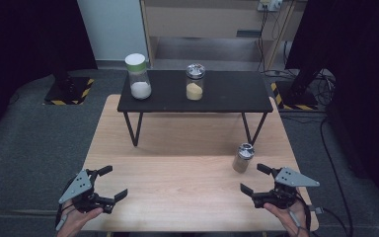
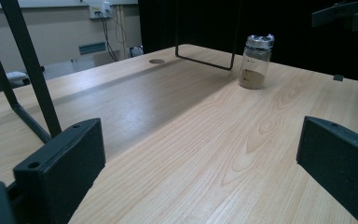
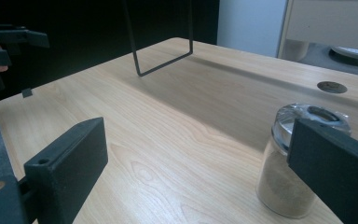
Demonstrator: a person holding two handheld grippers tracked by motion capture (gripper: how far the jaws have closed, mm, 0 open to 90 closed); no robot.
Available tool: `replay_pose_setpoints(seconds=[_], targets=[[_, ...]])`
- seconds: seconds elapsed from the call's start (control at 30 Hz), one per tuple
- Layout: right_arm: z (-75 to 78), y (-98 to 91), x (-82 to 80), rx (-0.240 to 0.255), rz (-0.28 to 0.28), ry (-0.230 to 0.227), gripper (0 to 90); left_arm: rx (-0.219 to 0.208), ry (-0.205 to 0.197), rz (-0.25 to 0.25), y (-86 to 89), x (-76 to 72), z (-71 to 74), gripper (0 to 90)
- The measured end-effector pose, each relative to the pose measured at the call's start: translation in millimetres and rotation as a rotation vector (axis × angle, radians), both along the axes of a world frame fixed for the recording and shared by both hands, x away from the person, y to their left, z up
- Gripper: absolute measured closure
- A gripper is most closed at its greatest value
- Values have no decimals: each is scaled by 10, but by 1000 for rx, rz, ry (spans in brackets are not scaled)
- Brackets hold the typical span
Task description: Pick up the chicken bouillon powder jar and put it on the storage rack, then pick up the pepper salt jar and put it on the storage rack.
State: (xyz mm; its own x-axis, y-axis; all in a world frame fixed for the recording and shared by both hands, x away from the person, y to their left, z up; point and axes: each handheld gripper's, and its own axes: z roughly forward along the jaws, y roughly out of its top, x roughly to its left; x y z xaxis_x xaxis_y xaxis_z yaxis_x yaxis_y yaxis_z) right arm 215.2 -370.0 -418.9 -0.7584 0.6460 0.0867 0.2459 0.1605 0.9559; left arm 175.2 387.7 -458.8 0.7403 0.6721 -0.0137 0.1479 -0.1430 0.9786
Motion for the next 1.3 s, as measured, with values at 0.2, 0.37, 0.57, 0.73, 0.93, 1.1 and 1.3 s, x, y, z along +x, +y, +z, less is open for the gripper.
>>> replay_pose_setpoints(seconds=[0.2,0.37,0.57,0.73,0.93,1.1,1.3], targets=[[-22,17,10,-12,15,-2,57,5,-4,-9,-6,3,3,0],[-34,4,15,-9,12,3,57,5,-4,-9,-6,0,5,0],[-30,4,7,-10,5,4,57,12,-3,-10,-13,-1,14,0],[-18,-6,-23,-1,-23,-8,56,13,-1,-10,-14,2,17,0],[0,-23,-41,4,-53,-4,54,13,2,-9,-10,3,14,0],[42,-29,-65,8,-68,-10,53,18,2,-11,-18,2,22,0],[121,-71,-69,14,-89,-11,49,18,3,-8,-20,0,24,0]])
